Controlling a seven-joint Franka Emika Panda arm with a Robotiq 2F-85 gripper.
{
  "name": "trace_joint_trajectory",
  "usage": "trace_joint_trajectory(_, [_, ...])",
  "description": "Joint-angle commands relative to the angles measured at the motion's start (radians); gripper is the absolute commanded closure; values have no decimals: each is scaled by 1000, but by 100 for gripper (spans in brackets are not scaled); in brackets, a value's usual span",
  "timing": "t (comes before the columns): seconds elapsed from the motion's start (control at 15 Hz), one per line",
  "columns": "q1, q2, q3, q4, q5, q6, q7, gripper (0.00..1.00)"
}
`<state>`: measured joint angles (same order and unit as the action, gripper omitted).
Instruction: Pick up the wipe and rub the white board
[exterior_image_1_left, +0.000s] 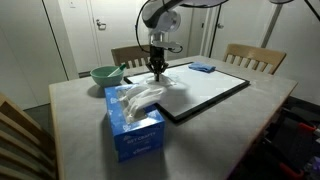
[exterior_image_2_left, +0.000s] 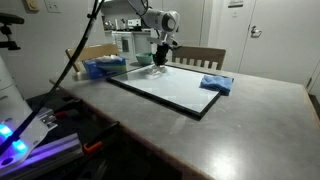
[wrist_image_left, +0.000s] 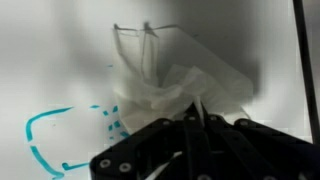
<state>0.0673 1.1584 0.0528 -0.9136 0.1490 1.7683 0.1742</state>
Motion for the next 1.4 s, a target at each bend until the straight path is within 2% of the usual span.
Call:
trace_joint_trajectory(0.0, [-5,26,-39,-108,-15,80,51,100])
trace_joint_trajectory(0.53, [-33,-14,-93,-194,-12,152,176,100])
trace_joint_trajectory(0.73, [-51,22,-45,-144,24,119,107,100])
trace_joint_trajectory(1.0, [-37,47,10,-90,21,68,-33,100])
trace_joint_trajectory(1.33, [-1,100,32,-4,-9,26,-128,100])
